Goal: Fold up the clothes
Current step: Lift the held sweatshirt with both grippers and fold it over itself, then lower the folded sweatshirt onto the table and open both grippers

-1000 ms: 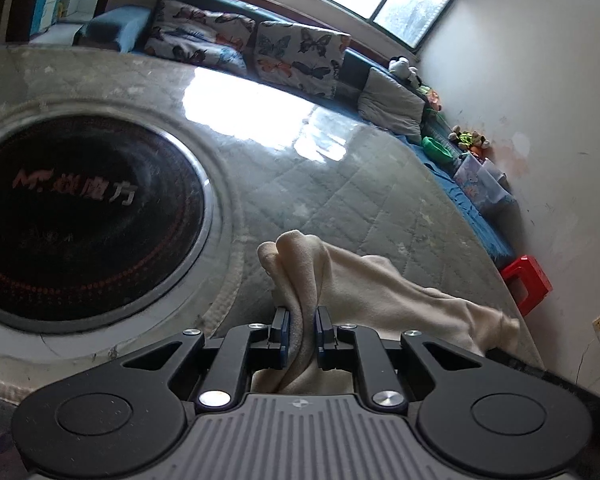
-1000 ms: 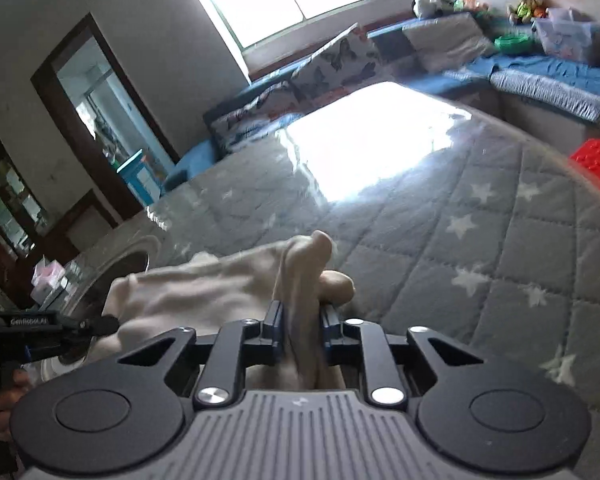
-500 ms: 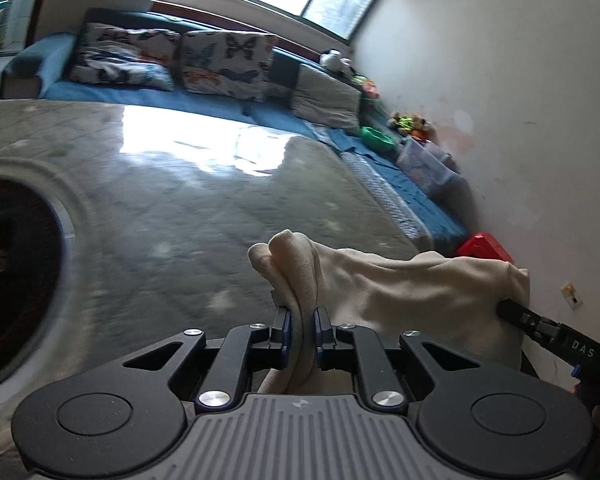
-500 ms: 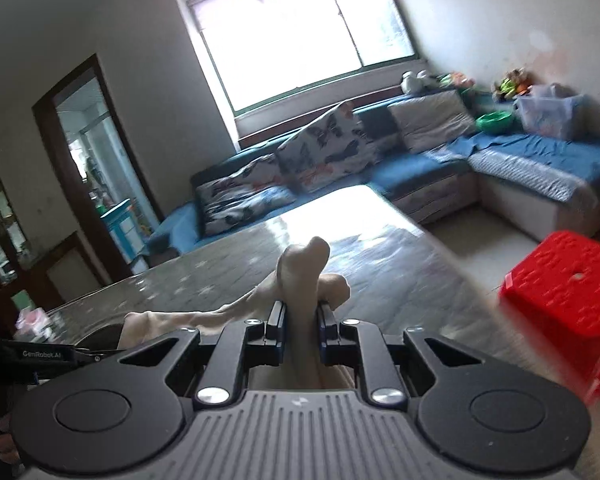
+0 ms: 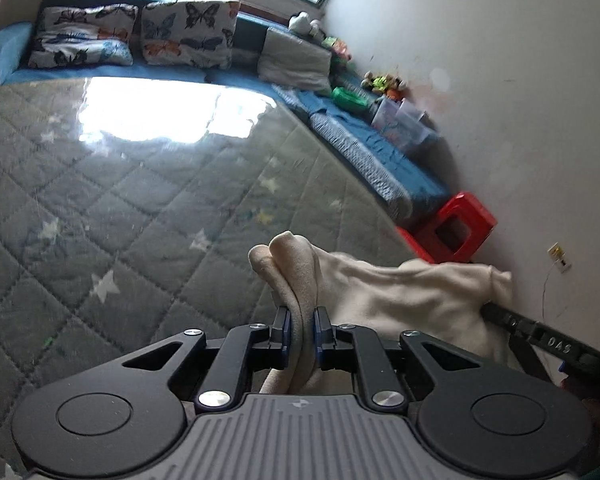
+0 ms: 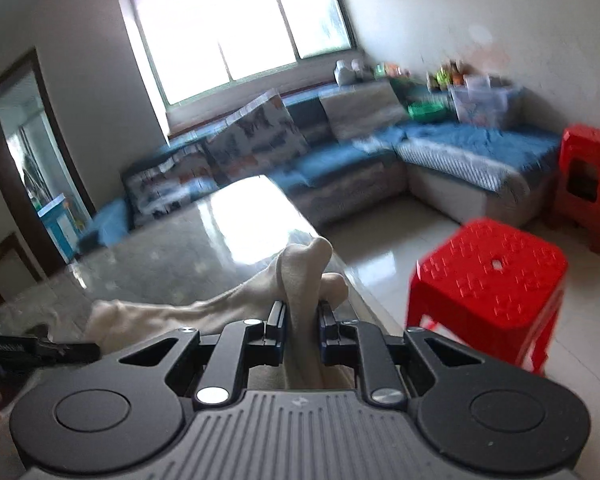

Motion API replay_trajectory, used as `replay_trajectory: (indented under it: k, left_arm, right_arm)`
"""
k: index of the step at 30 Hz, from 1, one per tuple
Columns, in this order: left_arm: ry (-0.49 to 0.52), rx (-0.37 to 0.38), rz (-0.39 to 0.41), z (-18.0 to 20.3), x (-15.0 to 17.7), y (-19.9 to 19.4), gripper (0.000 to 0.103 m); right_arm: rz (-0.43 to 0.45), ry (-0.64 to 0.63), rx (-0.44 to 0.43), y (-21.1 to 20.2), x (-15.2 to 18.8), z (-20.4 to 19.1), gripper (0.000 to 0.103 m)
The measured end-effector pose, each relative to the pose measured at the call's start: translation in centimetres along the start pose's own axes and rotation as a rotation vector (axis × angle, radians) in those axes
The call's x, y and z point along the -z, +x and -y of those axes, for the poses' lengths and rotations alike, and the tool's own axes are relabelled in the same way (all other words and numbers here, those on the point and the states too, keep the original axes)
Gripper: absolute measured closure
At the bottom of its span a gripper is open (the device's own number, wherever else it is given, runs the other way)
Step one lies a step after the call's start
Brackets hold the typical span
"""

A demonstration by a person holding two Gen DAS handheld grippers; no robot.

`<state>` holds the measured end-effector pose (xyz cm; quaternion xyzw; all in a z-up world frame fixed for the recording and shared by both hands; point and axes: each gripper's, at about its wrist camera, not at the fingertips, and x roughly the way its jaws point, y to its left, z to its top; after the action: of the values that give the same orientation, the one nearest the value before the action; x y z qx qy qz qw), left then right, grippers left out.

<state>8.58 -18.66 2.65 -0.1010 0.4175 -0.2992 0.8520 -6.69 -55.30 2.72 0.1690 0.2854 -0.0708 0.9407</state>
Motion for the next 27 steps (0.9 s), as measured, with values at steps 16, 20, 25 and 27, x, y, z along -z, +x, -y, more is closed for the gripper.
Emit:
replay_trajectory:
  k: [16,20,25,27]
  left_arm:
    - [0.023,-0.099,0.019,-0.8,-0.8,-0.2,0.061]
    - [0.057,-0.120,0.022,0.1,-1.4,0.7,0.055]
    - [0.078,-0.155,0.000,0.5,-1.7,2.6,0.054]
    - [0.085,-0.167,-0.007,0.5,-1.6,3.0,0.052]
  right_arm:
    - [-0.015,-0.116,0.001,3.1,-0.5,-3.2,0.069]
    - [-0.039,-0.148,-0.020,4.6,-0.3,-5.4,0.063]
    - [-0.076,-0.186,-0.015,6.8,0.0,-7.0,0.055]
    - [-0.084,-0.195,-0.007,7.2,0.3,-7.3,0.048]
